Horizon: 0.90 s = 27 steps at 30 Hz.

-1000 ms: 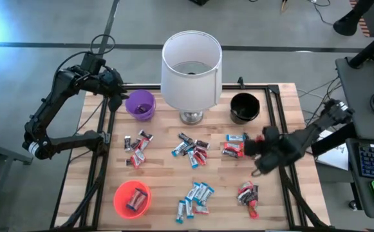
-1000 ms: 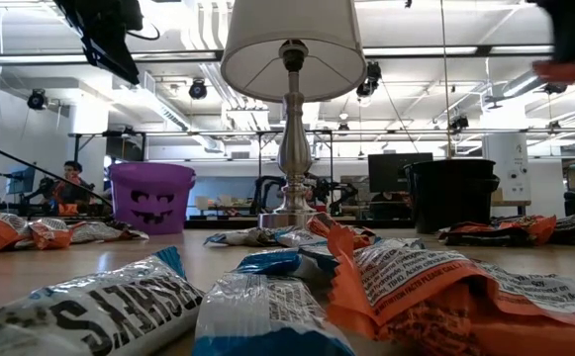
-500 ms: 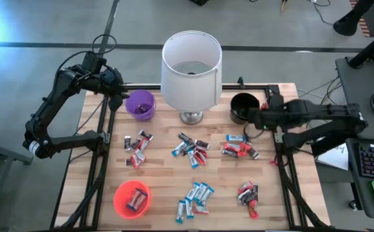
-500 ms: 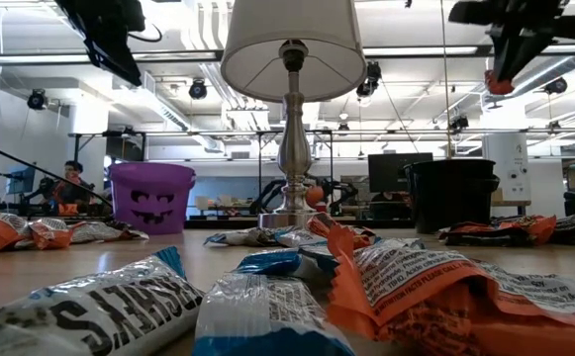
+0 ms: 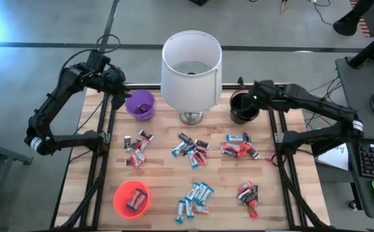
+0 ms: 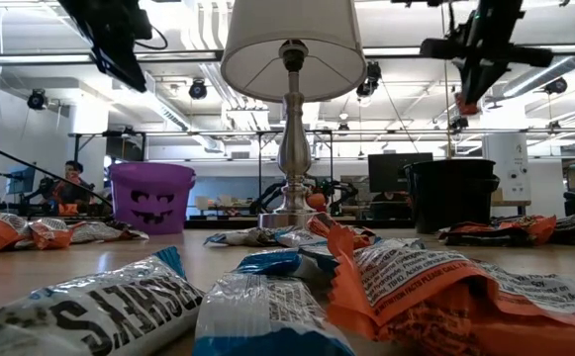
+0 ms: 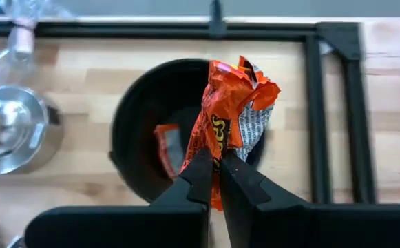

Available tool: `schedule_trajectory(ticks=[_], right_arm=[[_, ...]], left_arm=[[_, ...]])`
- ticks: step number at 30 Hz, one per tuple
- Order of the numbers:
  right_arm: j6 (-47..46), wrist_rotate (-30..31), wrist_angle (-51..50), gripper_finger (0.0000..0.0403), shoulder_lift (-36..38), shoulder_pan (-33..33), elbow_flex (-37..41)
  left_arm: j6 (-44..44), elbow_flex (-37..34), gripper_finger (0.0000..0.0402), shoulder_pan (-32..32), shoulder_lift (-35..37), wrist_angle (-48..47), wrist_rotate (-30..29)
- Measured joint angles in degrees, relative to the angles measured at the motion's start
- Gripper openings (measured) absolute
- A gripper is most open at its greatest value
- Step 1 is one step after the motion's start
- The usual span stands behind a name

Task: Organize candy in baskets
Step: Put the orange chocolate bar into the black bucket

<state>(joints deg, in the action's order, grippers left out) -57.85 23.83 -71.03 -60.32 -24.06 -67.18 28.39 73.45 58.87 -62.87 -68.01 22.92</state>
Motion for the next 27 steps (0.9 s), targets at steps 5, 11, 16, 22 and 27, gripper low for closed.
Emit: schedule_trajectory(ticks=[5, 11, 16, 22, 27], right_arm=[[6.7, -3.9, 4.3, 0.0013, -3.4, -2.8, 0.2], [10.2, -6.4, 5.3, 0.0013, -7.4, -4.5, 0.2], [12.4, -7.8, 5.4, 0.0013, -9.2, -5.6, 0.2], [14.6, -7.6, 5.3, 0.0013, -9.5, -7.0, -0.5], [20.1, -9.4, 5.3, 0.0013, -9.5, -7.0, -2.9]], left_arm=[[1.1, 0.0, 0.0134, 0.0, -0.2, 0.1, 0.0], [1.8, 0.0, 0.0134, 0.0, -0.1, 0.2, 0.1], [1.8, 0.0, 0.0134, 0.0, -0.1, 0.4, 0.1], [1.8, 0.0, 0.0134, 0.0, 0.0, 0.3, 0.1], [2.4, 0.0, 0.0134, 0.0, 0.1, 0.3, 0.1]])
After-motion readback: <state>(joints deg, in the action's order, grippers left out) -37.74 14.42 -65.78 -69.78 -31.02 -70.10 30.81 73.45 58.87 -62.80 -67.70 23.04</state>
